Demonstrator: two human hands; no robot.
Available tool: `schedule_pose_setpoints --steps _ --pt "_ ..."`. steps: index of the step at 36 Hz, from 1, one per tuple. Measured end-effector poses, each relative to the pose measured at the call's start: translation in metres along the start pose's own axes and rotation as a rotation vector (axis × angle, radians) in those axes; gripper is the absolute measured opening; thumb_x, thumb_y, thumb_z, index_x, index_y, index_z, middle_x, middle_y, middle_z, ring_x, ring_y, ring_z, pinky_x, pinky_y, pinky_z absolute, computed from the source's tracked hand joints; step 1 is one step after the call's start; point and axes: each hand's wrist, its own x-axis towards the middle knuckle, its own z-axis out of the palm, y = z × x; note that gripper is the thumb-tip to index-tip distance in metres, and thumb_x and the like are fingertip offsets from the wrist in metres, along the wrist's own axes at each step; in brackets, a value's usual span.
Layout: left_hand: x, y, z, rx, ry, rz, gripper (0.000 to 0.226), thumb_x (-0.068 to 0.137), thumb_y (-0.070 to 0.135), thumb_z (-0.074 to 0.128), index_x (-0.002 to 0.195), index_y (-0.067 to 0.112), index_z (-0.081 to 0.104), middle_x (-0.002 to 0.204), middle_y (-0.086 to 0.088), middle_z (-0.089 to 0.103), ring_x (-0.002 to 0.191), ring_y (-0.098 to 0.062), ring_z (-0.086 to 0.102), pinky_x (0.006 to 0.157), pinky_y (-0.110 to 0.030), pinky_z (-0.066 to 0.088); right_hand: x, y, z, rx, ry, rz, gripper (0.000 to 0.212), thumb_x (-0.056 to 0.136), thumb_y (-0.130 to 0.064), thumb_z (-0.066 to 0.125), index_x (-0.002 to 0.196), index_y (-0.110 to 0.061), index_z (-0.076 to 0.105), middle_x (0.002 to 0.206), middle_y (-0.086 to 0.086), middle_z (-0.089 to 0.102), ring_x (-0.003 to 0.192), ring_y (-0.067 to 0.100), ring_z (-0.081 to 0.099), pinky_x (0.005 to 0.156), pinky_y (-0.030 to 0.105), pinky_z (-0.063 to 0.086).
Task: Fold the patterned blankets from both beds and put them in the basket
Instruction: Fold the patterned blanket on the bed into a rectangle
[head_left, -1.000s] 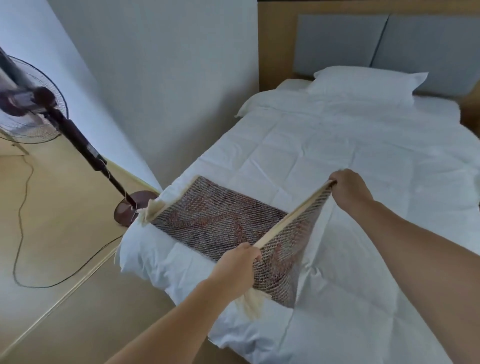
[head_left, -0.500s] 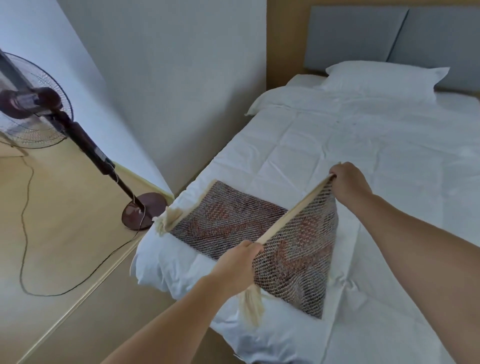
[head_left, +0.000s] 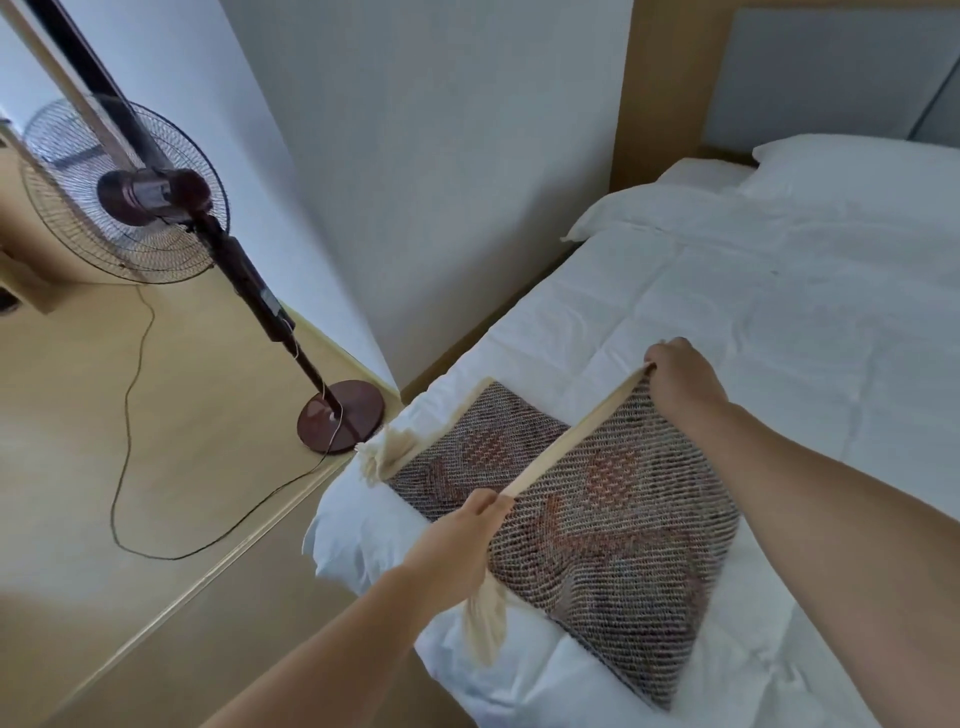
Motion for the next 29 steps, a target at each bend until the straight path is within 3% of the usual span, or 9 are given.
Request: schedule_pose_setpoints --steps 3,6,11,19,23,29 --pt "0.012 -0.024 -0.004 -0.018 -0.019 -0.020 0.068 0.089 -0.003 0.038 0.149 0.022 0.019 0.141 0.006 0.028 0.087 -0.023 0.057 0.073 -0.039 0.048 0.019 -0.014 0.022 0.024 -0.017 0.001 0.030 0.092 -0.005 0.037 0.114 -0.005 0.058 0.116 0.014 0.049 0.095 0.029 0.053 0.082 0.036 0.044" --pt "0.030 -0.055 -0.009 -0.019 -0.039 -0.007 0.066 0.091 -0.002 0.037 0.149 0.021 0.019 0.141 0.005 0.029 0.080 -0.019 0.053 0.065 -0.033 0.043 0.041 -0.029 0.046 0.044 -0.038 0.076 0.032 0.094 -0.016 0.032 0.112 -0.007 0.056 0.098 0.003 0.051 0.080 0.017 0.050 0.065 0.032 0.039" --pt "0.073 -0.119 -0.013 -0.013 -0.085 0.029 0.069 0.088 -0.004 0.039 0.149 0.021 0.019 0.141 0.004 0.029 0.085 -0.024 0.058 0.070 -0.038 0.049 0.072 -0.062 0.086 -0.079 -0.053 0.076 0.022 0.091 -0.002 0.037 0.100 -0.004 0.057 0.105 0.014 0.049 0.086 0.028 0.051 0.077 0.036 0.046" --pt "0.133 -0.210 -0.003 -0.053 -0.240 0.043 0.076 0.085 -0.005 0.039 0.150 0.023 0.013 0.139 0.005 0.027 0.093 -0.025 0.058 0.078 -0.046 0.052 0.131 -0.102 0.164 -0.134 -0.120 0.154 0.024 0.092 -0.005 0.037 0.107 -0.003 0.055 0.101 0.010 0.050 0.075 0.021 0.050 0.064 0.031 0.040" --pt "0.153 -0.245 0.006 -0.079 -0.308 0.024 0.078 0.083 -0.007 0.039 0.150 0.023 0.014 0.146 0.006 0.022 0.105 -0.028 0.056 0.083 -0.044 0.052 0.149 -0.121 0.201 -0.198 -0.172 0.111 0.020 0.091 0.003 0.042 0.101 -0.003 0.057 0.110 0.014 0.047 0.077 0.027 0.053 0.072 0.038 0.049" --pt "0.179 -0.285 0.027 -0.126 -0.364 -0.002 0.081 0.082 -0.007 0.041 0.150 0.026 0.012 0.149 0.010 0.017 0.111 -0.024 0.054 0.085 -0.040 0.052 0.176 -0.130 0.262 -0.231 -0.231 0.126 0.017 0.087 0.006 0.048 0.095 -0.007 0.054 0.112 0.013 0.045 0.073 0.024 0.053 0.069 0.039 0.050"
